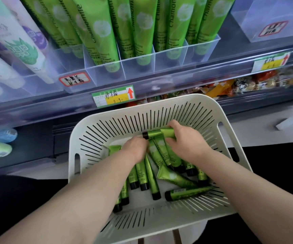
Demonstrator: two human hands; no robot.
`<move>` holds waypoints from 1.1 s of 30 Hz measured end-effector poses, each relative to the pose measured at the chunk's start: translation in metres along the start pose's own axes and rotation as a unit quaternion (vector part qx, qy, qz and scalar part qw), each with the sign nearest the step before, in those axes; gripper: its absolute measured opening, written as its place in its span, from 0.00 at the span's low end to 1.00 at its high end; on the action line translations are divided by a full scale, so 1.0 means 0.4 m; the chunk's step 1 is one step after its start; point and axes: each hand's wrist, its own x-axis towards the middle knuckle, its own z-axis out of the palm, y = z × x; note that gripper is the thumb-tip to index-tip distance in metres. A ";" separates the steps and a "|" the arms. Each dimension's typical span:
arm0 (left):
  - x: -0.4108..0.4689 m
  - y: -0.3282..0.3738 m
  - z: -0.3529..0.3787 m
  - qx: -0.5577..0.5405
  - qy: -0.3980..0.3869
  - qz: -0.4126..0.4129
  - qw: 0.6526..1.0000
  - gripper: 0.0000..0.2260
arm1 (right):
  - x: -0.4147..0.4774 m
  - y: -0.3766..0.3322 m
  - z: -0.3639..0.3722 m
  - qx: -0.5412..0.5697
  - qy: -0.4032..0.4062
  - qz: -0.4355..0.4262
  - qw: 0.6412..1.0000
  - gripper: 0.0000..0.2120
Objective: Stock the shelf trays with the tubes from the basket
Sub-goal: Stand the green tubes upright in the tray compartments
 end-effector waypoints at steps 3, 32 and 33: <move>-0.013 -0.012 -0.016 0.010 -0.017 0.018 1.000 0.06 | -0.002 -0.004 0.001 0.015 -0.008 -0.002 1.000 0.11; -0.436 0.036 -0.371 -0.084 0.368 0.069 0.924 0.07 | -0.153 -0.246 -0.233 -0.053 0.222 -0.107 0.968 0.09; -0.454 0.037 -0.389 -0.082 0.386 0.068 0.916 0.07 | -0.159 -0.265 -0.248 -0.059 0.233 -0.116 0.964 0.09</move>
